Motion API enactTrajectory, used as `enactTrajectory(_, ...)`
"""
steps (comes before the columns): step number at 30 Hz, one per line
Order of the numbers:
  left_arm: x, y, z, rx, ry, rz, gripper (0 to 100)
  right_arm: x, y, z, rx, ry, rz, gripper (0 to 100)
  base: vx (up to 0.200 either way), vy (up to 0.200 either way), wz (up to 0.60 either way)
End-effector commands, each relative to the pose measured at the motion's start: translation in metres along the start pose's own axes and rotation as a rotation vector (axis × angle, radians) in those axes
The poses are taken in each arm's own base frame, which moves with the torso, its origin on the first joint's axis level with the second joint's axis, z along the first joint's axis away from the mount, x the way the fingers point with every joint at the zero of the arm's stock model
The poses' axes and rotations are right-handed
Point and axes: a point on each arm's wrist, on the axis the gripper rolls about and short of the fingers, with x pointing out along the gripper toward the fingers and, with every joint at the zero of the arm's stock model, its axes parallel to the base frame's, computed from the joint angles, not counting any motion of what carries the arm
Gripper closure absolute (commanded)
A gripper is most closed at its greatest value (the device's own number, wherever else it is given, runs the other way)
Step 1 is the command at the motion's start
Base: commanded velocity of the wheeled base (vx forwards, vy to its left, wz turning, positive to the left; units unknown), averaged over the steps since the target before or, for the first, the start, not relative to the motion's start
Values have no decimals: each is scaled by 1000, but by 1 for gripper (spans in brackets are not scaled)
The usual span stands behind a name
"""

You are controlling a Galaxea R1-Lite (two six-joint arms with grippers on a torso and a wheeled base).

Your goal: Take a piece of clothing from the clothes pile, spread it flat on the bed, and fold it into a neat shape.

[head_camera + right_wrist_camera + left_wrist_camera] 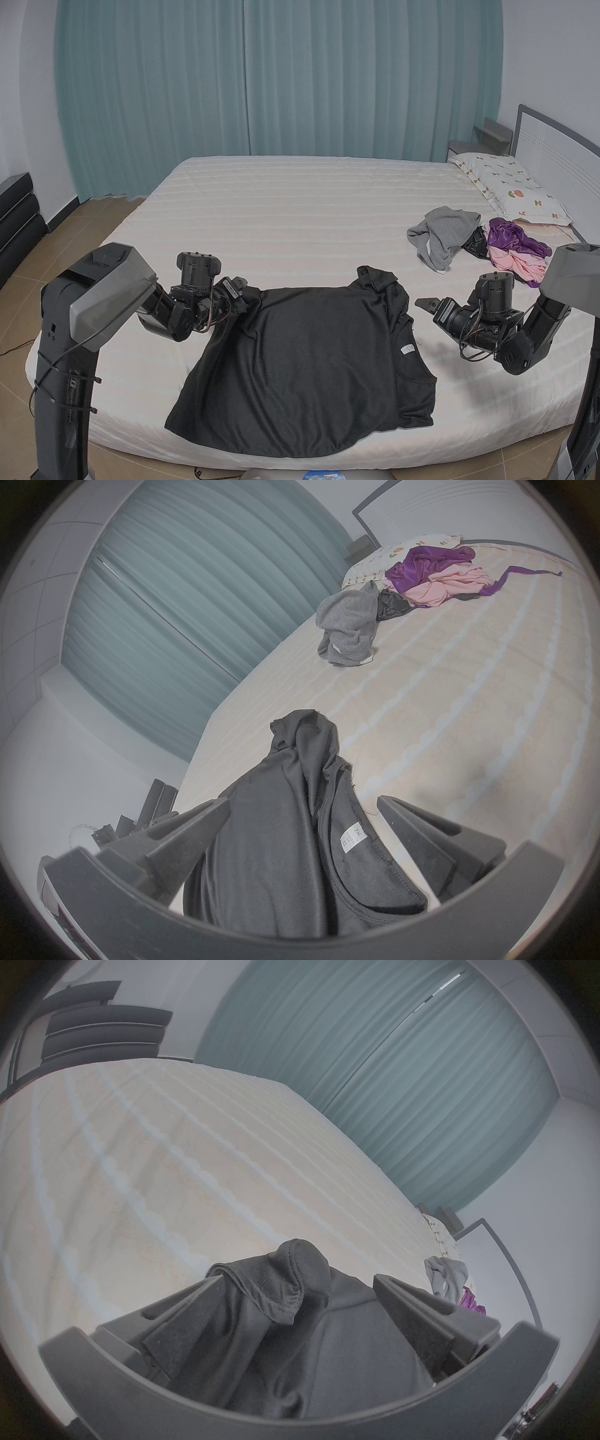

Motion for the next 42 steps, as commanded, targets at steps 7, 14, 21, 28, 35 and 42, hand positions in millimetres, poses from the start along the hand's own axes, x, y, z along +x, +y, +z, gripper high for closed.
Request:
enactTrajectory(7,56,10,-15,18,19,28,0,7,1,-1,-3,2,3,0,0,0,0)
enactTrajectory(14,58,7,-5,12,-13,34,100,9,1,-1,-4,3,4,0,0,0,0)
enactTrajectory(21,55,2,40,-6,-188,55,100,17,3,2,-21,-11,16,0,0,0,0)
enactTrajectory(28,41,-11,71,-1,-260,24,100,46,11,12,-28,-25,25,0,0,0,0)
enactTrajectory(35,40,-11,69,31,-253,32,100,93,17,26,-21,6,-12,0,0,0,0)
enactTrajectory(42,39,-11,72,43,-282,59,100,123,16,31,-18,41,-46,0,0,0,0)
